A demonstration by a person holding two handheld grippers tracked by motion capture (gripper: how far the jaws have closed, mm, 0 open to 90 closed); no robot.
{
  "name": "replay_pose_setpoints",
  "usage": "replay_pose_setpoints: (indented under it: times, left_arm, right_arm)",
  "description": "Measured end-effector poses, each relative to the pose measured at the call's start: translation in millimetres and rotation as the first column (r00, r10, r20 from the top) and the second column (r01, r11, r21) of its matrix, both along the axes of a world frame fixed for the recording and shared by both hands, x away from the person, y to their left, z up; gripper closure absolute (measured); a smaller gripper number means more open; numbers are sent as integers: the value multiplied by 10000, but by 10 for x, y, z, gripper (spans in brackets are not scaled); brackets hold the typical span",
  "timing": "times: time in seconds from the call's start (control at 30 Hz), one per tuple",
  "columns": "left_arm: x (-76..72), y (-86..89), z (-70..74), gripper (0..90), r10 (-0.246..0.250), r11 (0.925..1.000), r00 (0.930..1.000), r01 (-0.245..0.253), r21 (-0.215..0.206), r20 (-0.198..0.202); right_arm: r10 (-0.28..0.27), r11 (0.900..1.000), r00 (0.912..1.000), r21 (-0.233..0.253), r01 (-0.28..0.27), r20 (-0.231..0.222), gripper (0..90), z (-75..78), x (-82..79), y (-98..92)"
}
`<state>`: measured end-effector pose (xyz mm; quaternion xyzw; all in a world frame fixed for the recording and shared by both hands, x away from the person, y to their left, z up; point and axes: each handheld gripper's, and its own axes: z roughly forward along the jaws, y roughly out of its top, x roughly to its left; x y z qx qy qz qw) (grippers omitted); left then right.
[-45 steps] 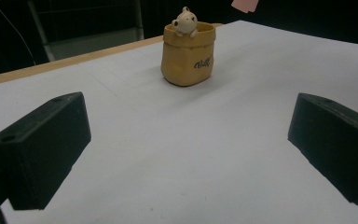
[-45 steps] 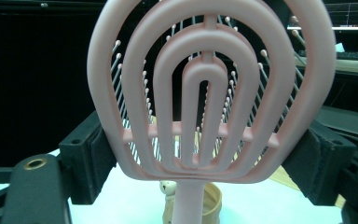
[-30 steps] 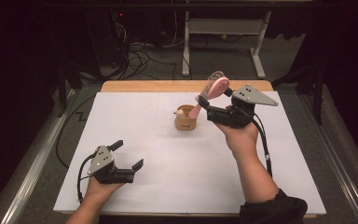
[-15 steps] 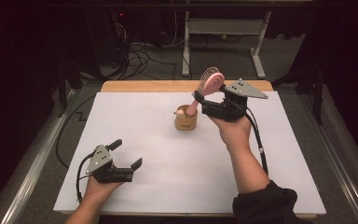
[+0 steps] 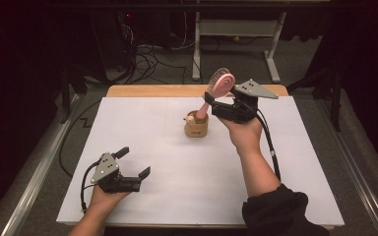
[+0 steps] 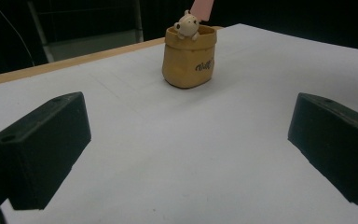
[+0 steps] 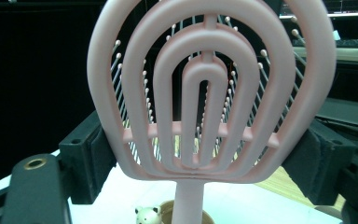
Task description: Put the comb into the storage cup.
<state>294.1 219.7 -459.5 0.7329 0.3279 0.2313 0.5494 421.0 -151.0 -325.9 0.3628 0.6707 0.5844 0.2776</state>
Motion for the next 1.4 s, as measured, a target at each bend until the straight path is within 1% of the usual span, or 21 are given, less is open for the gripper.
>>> replay_pose_setpoints:
  times: [0.33, 0.53, 0.77, 1.03, 1.4]
  left_arm:
    - [3, 1, -5, 0, -15, 10000, 10000, 15, 6, -24]
    - [4, 7, -5, 0, -20, 10000, 10000, 20, 0, -27]
    - [3, 5, -6, 0, -30, 10000, 10000, 30, 1, -17]
    - [6, 4, -8, 0, -35, 10000, 10000, 35, 45, -21]
    - [6, 5, -8, 0, -36, 10000, 10000, 36, 64, -21]
  right_arm:
    - [32, 10000, 10000, -37, -32, -43, 203, -10, 54, 57]
    - [42, 9999, 9998, -157, -45, -189, 203, -69, 83, 96]
    - [22, 9997, 9998, -257, -27, -203, 203, -137, 101, 138]
    - [-57, 9997, 9992, -246, 47, -395, 204, -232, 144, 148]
    - [-78, 9994, 9988, -351, 61, -488, 203, -326, 191, 192]
